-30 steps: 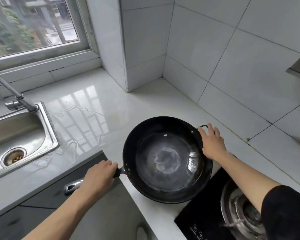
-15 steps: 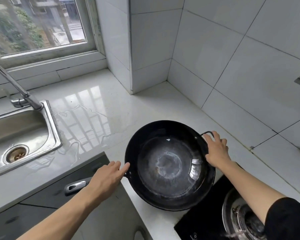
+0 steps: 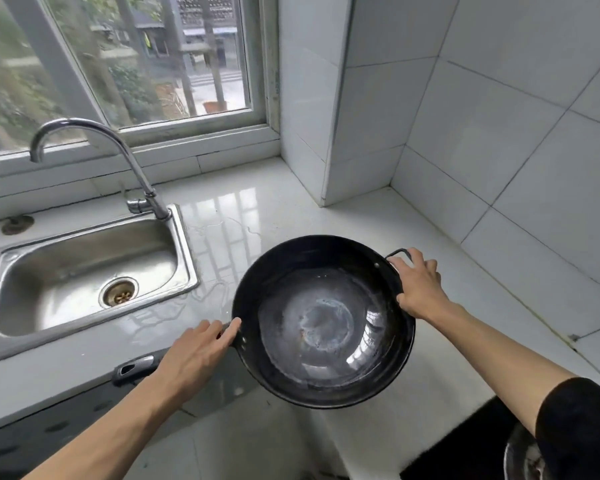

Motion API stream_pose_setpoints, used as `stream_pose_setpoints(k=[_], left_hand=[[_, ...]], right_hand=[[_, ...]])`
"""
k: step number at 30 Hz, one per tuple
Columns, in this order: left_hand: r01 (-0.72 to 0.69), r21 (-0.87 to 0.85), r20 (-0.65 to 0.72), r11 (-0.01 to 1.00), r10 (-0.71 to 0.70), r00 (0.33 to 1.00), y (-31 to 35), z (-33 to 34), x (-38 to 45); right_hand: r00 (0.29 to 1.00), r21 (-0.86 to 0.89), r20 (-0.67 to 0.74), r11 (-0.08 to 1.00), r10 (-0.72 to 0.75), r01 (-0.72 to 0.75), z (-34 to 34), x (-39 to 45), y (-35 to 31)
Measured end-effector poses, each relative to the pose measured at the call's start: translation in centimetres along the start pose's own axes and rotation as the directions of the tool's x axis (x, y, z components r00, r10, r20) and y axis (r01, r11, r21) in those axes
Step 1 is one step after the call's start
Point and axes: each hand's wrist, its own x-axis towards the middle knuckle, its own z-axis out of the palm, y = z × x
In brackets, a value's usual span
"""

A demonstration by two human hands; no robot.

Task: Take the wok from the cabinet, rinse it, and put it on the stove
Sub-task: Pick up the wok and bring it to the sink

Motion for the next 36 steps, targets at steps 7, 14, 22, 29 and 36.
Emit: stream_pose_setpoints(k=[7, 14, 22, 29, 36], left_hand=[[0.132, 0.042, -0.056, 0.99, -0.129, 0.99, -11.8, -0.5, -7.0], [0.214, 0.097, -0.069, 0.972, -0.208, 0.976, -24.1, -0.9, -14.5], [0.323, 0.115, -0.013, 0.939, -0.323, 0.946, -33.8, -0.9, -18.3], [0.374, 0.152, 0.029, 0.915, -0.383, 0.923, -39.0, 0.0, -17.5], [0.412, 0.126, 0.059, 0.903, -0.421, 0.905, -44.1, 0.6, -15.5]], right_hand=[[0.985, 0.032, -0.043, 0.986, -0.164, 0.166, 0.3, 1.7, -14.8], [0.972, 0.08, -0.043, 0.969, -0.233, 0.235, 2.4, 1.6, -29.1], [0.953, 0.088, 0.005, 0.95, -0.303, 0.301, 3.6, 4.2, -39.8], [0.93, 0.122, 0.019, 0.924, -0.367, 0.362, 6.0, 9.8, -45.3], [0.911, 0.163, 0.074, 0.906, -0.406, 0.391, 9.3, 15.4, -49.9]])
